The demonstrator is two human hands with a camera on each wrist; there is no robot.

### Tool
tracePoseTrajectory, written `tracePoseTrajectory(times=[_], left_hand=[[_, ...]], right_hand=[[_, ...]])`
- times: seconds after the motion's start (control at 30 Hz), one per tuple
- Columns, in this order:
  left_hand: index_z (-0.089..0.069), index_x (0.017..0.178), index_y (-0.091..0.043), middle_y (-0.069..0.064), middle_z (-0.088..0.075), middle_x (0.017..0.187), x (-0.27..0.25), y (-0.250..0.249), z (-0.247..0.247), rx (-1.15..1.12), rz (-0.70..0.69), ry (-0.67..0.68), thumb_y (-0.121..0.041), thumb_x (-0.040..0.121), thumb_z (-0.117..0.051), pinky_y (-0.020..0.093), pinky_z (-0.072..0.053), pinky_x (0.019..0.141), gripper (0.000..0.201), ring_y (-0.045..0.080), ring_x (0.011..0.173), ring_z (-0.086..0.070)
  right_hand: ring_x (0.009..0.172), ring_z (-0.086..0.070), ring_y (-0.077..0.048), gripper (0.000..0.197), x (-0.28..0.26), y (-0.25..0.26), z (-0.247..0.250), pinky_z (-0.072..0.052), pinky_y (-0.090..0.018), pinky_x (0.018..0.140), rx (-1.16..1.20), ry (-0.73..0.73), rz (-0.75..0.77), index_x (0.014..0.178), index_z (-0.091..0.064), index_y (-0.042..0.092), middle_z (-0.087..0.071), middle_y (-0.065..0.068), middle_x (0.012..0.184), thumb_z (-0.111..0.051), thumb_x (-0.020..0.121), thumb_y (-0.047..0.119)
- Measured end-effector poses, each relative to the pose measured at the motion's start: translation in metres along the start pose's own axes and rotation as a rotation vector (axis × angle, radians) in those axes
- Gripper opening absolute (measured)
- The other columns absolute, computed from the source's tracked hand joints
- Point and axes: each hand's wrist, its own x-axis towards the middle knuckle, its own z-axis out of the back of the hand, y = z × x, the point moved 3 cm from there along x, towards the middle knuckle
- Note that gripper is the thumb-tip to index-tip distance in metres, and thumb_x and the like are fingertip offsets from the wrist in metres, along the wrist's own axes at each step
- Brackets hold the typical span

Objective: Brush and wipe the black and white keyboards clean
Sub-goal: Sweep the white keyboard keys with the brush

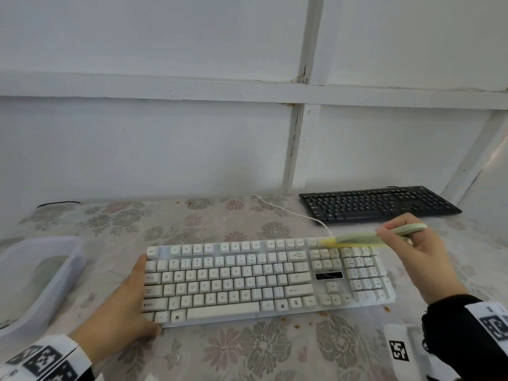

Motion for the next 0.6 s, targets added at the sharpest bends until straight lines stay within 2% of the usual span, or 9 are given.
tracePoseTrajectory(times=[0.07, 0.13, 0.2, 0.27, 0.33, 0.43, 0.5, 0.6], left_hand=[[-0.005, 0.138, -0.043, -0.013, -0.051, 0.117, 0.001, 0.003, 0.000, 0.006, 0.030, 0.011, -0.012, 0.050, -0.078, 0.020, -0.052, 0.070, 0.118, 0.004, 0.095, -0.059], [-0.001, 0.141, -0.040, -0.013, -0.050, 0.120, 0.001, 0.004, 0.000, 0.008, 0.046, 0.021, -0.015, 0.048, -0.077, 0.022, -0.052, 0.076, 0.123, 0.004, 0.098, -0.057], [0.000, 0.142, -0.039, -0.013, -0.049, 0.120, 0.000, 0.002, -0.001, 0.018, 0.046, 0.025, -0.016, 0.049, -0.078, 0.022, -0.052, 0.077, 0.124, 0.005, 0.099, -0.057], [-0.004, 0.140, -0.039, -0.014, -0.051, 0.117, 0.000, 0.000, -0.001, 0.014, 0.037, 0.022, -0.014, 0.051, -0.078, 0.021, -0.052, 0.073, 0.119, 0.005, 0.096, -0.059], [-0.007, 0.138, -0.039, -0.013, -0.054, 0.113, -0.001, -0.003, -0.001, 0.010, 0.020, 0.014, -0.012, 0.052, -0.078, 0.021, -0.053, 0.069, 0.115, 0.006, 0.094, -0.061], [-0.006, 0.132, -0.045, -0.014, -0.053, 0.110, -0.002, -0.007, -0.001, 0.015, 0.009, 0.004, -0.011, 0.055, -0.077, 0.019, -0.052, 0.066, 0.111, 0.005, 0.092, -0.060], [-0.005, 0.134, -0.045, -0.015, -0.052, 0.113, -0.002, -0.006, -0.001, 0.014, 0.011, -0.002, -0.012, 0.055, -0.078, 0.019, -0.052, 0.068, 0.113, 0.003, 0.094, -0.060], [-0.003, 0.137, -0.043, -0.016, -0.050, 0.116, -0.001, -0.002, 0.000, 0.012, -0.002, -0.011, -0.015, 0.052, -0.079, 0.021, -0.053, 0.076, 0.117, 0.003, 0.097, -0.058]], right_hand=[[0.056, -0.047, -0.001, 0.017, 0.005, -0.011, 0.016, -0.035, -0.004, 0.051, -0.048, -0.065, -0.039, 0.074, -0.057, 0.017, -0.055, 0.006, 0.063, -0.062, 0.088, 0.010], [0.059, -0.050, -0.005, 0.018, 0.009, -0.014, 0.031, -0.035, -0.005, 0.051, -0.146, -0.135, -0.064, 0.076, -0.057, 0.024, -0.058, 0.000, 0.066, -0.062, 0.088, 0.013], [0.068, -0.054, 0.001, 0.020, 0.010, -0.004, 0.037, -0.036, -0.004, 0.056, -0.221, -0.198, -0.042, 0.074, -0.056, 0.029, -0.062, 0.005, 0.074, -0.061, 0.088, 0.015], [0.071, -0.055, 0.006, 0.022, 0.007, 0.020, 0.027, -0.037, -0.003, 0.059, -0.205, -0.197, 0.015, 0.071, -0.055, 0.028, -0.062, 0.014, 0.077, -0.061, 0.088, 0.015], [0.069, -0.054, 0.005, 0.020, -0.003, 0.053, -0.001, -0.041, -0.006, 0.062, -0.136, -0.110, 0.065, 0.073, -0.055, 0.027, -0.062, 0.011, 0.076, -0.060, 0.088, 0.015], [0.068, -0.054, 0.001, 0.011, -0.028, 0.097, -0.065, -0.043, -0.011, 0.061, -0.050, 0.116, 0.119, 0.078, -0.058, 0.022, -0.061, 0.007, 0.074, -0.059, 0.089, 0.020], [0.069, -0.054, -0.002, 0.012, -0.046, 0.119, -0.113, -0.043, -0.016, 0.062, -0.035, 0.259, 0.172, 0.079, -0.056, 0.022, -0.059, 0.008, 0.078, -0.056, 0.090, 0.025], [0.088, -0.050, -0.010, 0.012, -0.069, 0.141, -0.175, -0.044, -0.040, 0.083, -0.092, 0.389, 0.244, 0.083, -0.052, 0.027, -0.057, 0.012, 0.087, -0.051, 0.093, 0.034]])
